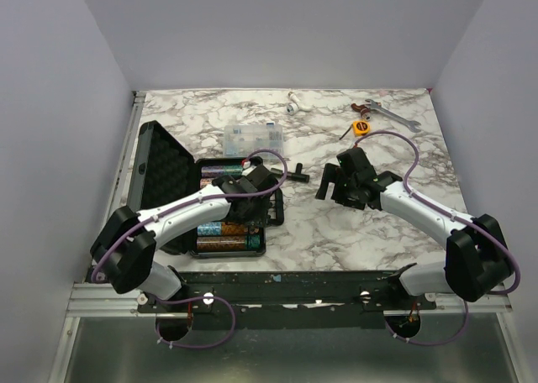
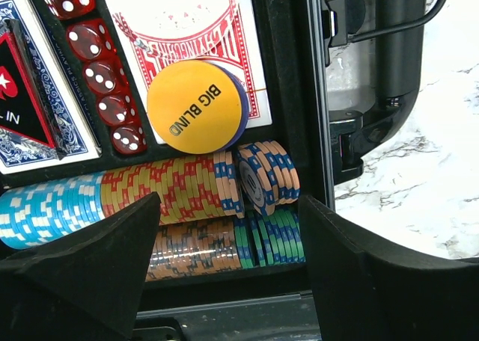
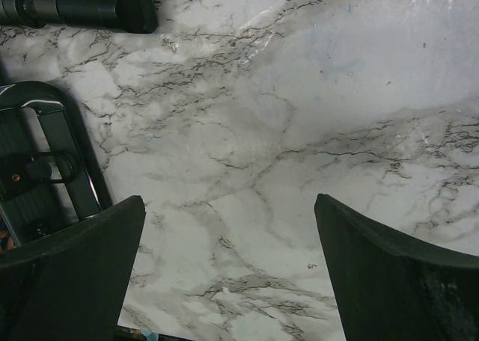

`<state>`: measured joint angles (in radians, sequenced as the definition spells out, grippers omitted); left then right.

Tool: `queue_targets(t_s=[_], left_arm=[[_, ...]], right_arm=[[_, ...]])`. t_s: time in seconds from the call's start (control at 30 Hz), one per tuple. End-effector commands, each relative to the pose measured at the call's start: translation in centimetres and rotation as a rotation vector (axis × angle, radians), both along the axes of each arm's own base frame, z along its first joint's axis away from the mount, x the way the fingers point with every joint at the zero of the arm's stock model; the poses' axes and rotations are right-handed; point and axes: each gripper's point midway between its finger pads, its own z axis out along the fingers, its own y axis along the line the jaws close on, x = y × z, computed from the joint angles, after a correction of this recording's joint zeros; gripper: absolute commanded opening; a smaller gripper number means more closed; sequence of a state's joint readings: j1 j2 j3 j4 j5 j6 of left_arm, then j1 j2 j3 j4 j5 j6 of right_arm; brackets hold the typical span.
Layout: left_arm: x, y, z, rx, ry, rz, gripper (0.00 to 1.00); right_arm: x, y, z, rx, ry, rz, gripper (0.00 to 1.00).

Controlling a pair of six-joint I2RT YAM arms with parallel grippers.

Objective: Pack up texas hold em set

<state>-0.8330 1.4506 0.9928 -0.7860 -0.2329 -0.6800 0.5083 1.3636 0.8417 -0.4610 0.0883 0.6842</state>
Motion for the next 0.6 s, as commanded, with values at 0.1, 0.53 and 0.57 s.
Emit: queue_targets(t_s=[0.1, 0.53, 0.57], left_arm=[[0.3, -1.0, -0.2, -0.015, 0.011, -0.022, 0.75], [0.2, -0.4, -1.7, 0.034, 0.033, -0.014, 0.81], [0.2, 0.0, -1.9, 0.048, 0.032, -0.004, 0.79]], right_arm=[[-0.1, 0.1, -0.7, 0.012, 0.016, -0.004, 0.97], [-0.2, 0.3, -0.9, 0.017, 0.022, 0.000, 0.97], [-0.3, 0.3, -0.9, 0.018, 0.023, 0.001, 0.97]])
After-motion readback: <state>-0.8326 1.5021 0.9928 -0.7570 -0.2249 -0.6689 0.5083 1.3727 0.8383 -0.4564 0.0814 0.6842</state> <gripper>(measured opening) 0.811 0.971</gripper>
